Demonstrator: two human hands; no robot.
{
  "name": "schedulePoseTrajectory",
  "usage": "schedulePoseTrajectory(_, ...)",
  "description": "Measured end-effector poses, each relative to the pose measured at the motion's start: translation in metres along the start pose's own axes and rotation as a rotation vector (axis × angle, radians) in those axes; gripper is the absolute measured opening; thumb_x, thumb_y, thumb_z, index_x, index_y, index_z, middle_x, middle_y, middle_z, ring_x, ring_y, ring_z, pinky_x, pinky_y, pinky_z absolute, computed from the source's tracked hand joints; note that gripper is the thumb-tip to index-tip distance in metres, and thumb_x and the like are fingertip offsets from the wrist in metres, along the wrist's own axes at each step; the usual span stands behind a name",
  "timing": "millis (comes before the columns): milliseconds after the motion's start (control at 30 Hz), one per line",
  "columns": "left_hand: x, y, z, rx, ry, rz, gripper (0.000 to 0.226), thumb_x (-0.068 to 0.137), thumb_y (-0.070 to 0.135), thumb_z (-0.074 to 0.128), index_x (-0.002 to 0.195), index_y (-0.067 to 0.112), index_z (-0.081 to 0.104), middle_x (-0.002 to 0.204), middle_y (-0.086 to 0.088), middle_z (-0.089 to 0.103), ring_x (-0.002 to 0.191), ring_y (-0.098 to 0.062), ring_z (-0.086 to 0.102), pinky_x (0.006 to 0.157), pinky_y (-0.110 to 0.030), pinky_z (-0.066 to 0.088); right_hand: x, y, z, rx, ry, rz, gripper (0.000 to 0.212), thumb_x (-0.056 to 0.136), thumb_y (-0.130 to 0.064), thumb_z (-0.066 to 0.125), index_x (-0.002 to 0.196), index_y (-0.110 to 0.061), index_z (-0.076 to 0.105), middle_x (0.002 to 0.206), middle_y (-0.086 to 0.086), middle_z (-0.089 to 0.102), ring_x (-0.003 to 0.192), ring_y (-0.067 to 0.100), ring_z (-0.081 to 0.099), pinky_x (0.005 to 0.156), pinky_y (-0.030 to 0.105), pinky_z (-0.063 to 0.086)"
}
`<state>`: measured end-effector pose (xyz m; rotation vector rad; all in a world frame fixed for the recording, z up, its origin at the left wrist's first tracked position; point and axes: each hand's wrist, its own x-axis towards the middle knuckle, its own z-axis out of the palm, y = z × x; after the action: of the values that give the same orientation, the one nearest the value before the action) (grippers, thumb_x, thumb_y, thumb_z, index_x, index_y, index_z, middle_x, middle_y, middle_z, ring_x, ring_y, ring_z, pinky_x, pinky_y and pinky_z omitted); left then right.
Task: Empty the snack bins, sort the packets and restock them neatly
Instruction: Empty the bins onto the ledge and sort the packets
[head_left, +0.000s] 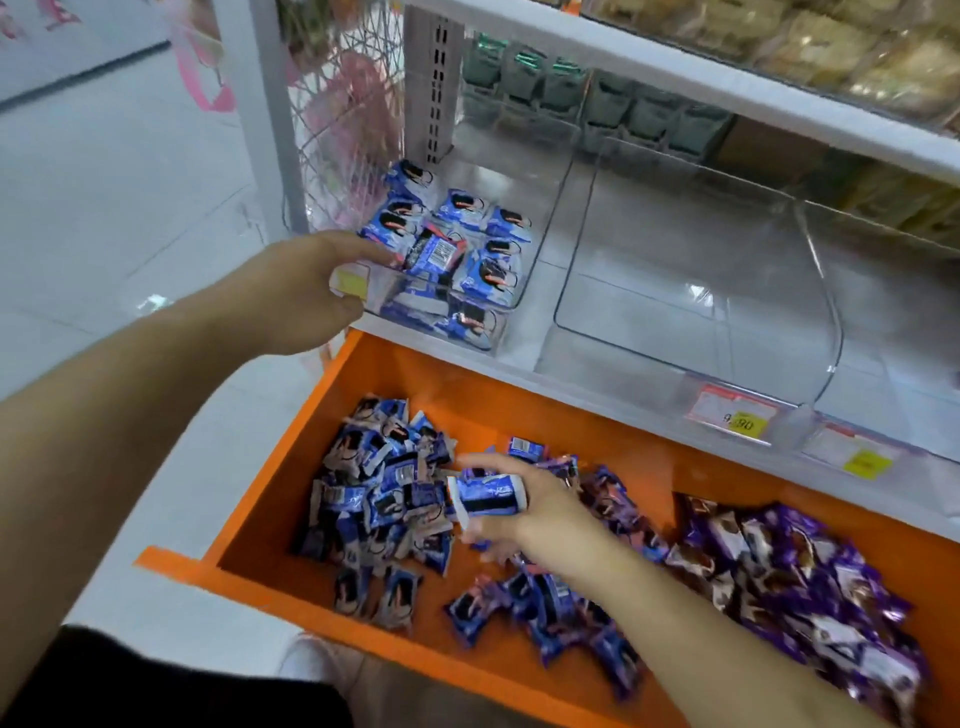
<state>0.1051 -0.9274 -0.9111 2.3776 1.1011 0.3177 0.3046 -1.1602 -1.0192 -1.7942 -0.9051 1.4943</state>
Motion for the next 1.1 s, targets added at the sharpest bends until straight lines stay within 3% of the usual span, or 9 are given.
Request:
schedulePoseTrajectory(100, 0.002, -0.004, 0.001, -0.008, -0.01, 0.001, 0.06, 0.094, 0.008, 0.058, 0.143, 0.042, 0.054, 0.156, 0.01, 0.047, 0.146, -0.017, 0.04, 0.114, -0.037, 0.035, 0.026, -0.003, 0.027, 0.003, -0.064, -0.009, 0.093, 0.086, 0.013, 0.075, 0.148, -0.052, 0.05, 0.133, 0.0, 0.065, 0.102, 0.022, 0.077, 0.088, 0.049, 0.064)
schedulePoseTrajectory(233, 0.003, -0.007, 0.002, -0.041, -0.016, 0.009, 0.061, 0.093, 0.004, 0.06, 0.145, 0.036, 0.053, 0.154, 0.008, 0.047, 0.145, -0.015, 0.04, 0.11, -0.031, 0.034, 0.039, -0.008, 0.038, -0.017, -0.117, -0.034, 0.101, 0.09, 0.016, 0.066, 0.155, -0.055, 0.035, 0.147, -0.003, 0.06, 0.105, 0.018, 0.076, 0.088, 0.042, 0.064)
schedulePoseTrajectory(300, 0.003, -0.007, 0.002, -0.053, -0.014, 0.025, 0.06, 0.094, 0.005, 0.061, 0.146, 0.034, 0.053, 0.154, 0.008, 0.047, 0.145, -0.014, 0.039, 0.108, -0.027, 0.031, 0.037, -0.011, 0.034, -0.037, -0.087, -0.054, 0.101, 0.09, 0.017, 0.064, 0.157, -0.051, 0.032, 0.144, -0.007, 0.063, 0.105, 0.018, 0.077, 0.083, 0.039, 0.064)
schedulePoseTrajectory(533, 0.002, -0.006, 0.002, -0.065, 0.003, 0.056, 0.06, 0.094, 0.002, 0.06, 0.148, 0.027, 0.053, 0.155, 0.006, 0.047, 0.146, -0.012, 0.037, 0.11, -0.018, 0.023, 0.004, -0.077, 0.003, -0.174, 0.026, -0.169, 0.064, 0.091, -0.001, 0.076, 0.137, -0.04, 0.054, 0.121, -0.011, 0.075, 0.101, 0.017, 0.076, 0.088, 0.044, 0.064)
schedulePoseTrajectory(700, 0.004, -0.008, 0.004, -0.044, 0.021, 0.062, 0.065, 0.092, 0.003, 0.06, 0.15, 0.03, 0.05, 0.158, 0.009, 0.044, 0.151, -0.01, 0.029, 0.126, -0.034, 0.02, -0.001, -0.185, -0.019, -0.16, 0.116, -0.431, 0.039, 0.093, 0.011, 0.066, 0.119, -0.019, 0.068, 0.105, 0.005, 0.078, 0.087, 0.029, 0.078, 0.072, 0.044, 0.064)
schedulePoseTrajectory(833, 0.005, -0.009, 0.004, -0.049, 0.038, 0.096, 0.064, 0.092, 0.002, 0.059, 0.15, 0.028, 0.05, 0.158, 0.011, 0.043, 0.149, -0.005, 0.027, 0.117, -0.016, 0.011, 0.054, -0.252, -0.029, -0.335, 0.262, -0.545, 0.031, 0.092, 0.007, 0.067, 0.111, -0.017, 0.067, 0.106, 0.009, 0.073, 0.084, 0.019, 0.073, 0.071, 0.04, 0.061)
schedulePoseTrajectory(900, 0.006, -0.009, 0.004, -0.045, 0.038, 0.101, 0.064, 0.092, 0.003, 0.059, 0.149, 0.029, 0.05, 0.159, 0.013, 0.042, 0.148, -0.003, 0.027, 0.119, -0.018, 0.013, 0.097, -0.27, -0.03, -0.568, 0.263, -0.491, 0.044, 0.091, -0.006, 0.075, 0.129, -0.021, 0.061, 0.124, 0.002, 0.064, 0.1, 0.016, 0.066, 0.08, 0.035, 0.053)
schedulePoseTrajectory(1000, 0.007, -0.008, 0.005, -0.044, 0.044, 0.087, 0.065, 0.092, 0.006, 0.059, 0.151, 0.033, 0.048, 0.159, 0.016, 0.04, 0.149, -0.002, 0.025, 0.122, -0.023, 0.014, 0.159, -0.281, -0.031, -0.877, 0.201, -0.36, 0.095, 0.082, -0.033, 0.09, 0.16, -0.027, 0.036, 0.161, 0.002, 0.04, 0.143, 0.022, 0.047, 0.105, 0.024, 0.038)
schedulePoseTrajectory(1100, 0.007, -0.009, 0.005, -0.041, 0.051, 0.064, 0.066, 0.093, 0.008, 0.06, 0.151, 0.037, 0.046, 0.158, 0.02, 0.039, 0.15, 0.001, 0.022, 0.128, -0.029, 0.011, 0.213, -0.278, -0.03, -1.024, 0.224, -0.242, 0.128, 0.065, -0.056, 0.095, 0.165, -0.04, 0.018, 0.172, 0.005, 0.014, 0.155, 0.033, 0.028, 0.124, 0.041, 0.032)
